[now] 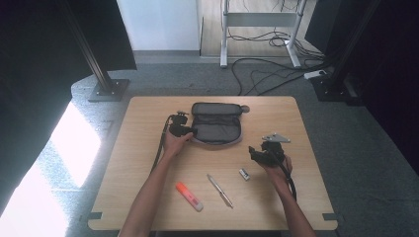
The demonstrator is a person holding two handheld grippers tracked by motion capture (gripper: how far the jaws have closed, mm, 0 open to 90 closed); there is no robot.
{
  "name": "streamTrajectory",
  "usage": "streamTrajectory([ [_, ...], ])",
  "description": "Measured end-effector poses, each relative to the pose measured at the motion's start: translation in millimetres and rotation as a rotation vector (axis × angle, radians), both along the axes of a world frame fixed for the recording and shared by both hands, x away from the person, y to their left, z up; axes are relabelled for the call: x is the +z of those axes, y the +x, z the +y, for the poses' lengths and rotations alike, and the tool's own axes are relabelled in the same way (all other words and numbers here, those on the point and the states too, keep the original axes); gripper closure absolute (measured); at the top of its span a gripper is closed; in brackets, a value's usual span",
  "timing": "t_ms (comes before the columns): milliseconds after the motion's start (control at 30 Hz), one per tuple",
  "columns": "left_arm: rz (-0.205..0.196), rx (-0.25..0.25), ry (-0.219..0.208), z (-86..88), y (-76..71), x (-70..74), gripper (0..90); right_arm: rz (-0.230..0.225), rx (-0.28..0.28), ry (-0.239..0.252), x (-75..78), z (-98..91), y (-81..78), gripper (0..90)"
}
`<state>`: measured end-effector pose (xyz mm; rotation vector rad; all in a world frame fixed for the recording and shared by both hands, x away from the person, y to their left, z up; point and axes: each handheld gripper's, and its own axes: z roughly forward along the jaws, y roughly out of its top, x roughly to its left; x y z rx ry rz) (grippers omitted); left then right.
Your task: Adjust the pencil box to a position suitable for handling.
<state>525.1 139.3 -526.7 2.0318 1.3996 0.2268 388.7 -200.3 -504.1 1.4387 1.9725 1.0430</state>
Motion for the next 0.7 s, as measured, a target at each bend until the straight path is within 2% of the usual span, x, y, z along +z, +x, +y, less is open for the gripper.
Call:
streamTrajectory([
  [33, -0.001, 0.000, -0.003, 0.7, 0.0, -0.5, 58.3, 0.000, 0.008, -0.003, 2.0, 5.7, 7.8, 35.5],
  [167, -0.001, -0.001, -0.004, 0.7, -0.6, -1.3, 60.5, -0.001, 0.022, -0.010, 3.9, 13.5, 19.7, 36.3],
  [700, 0.006, -0.005, -0.005, 1.7, -0.9, -2.7, 64.3, 0.020, 0.010, 0.004, 0.4, 34.1, 65.9, 42.9],
])
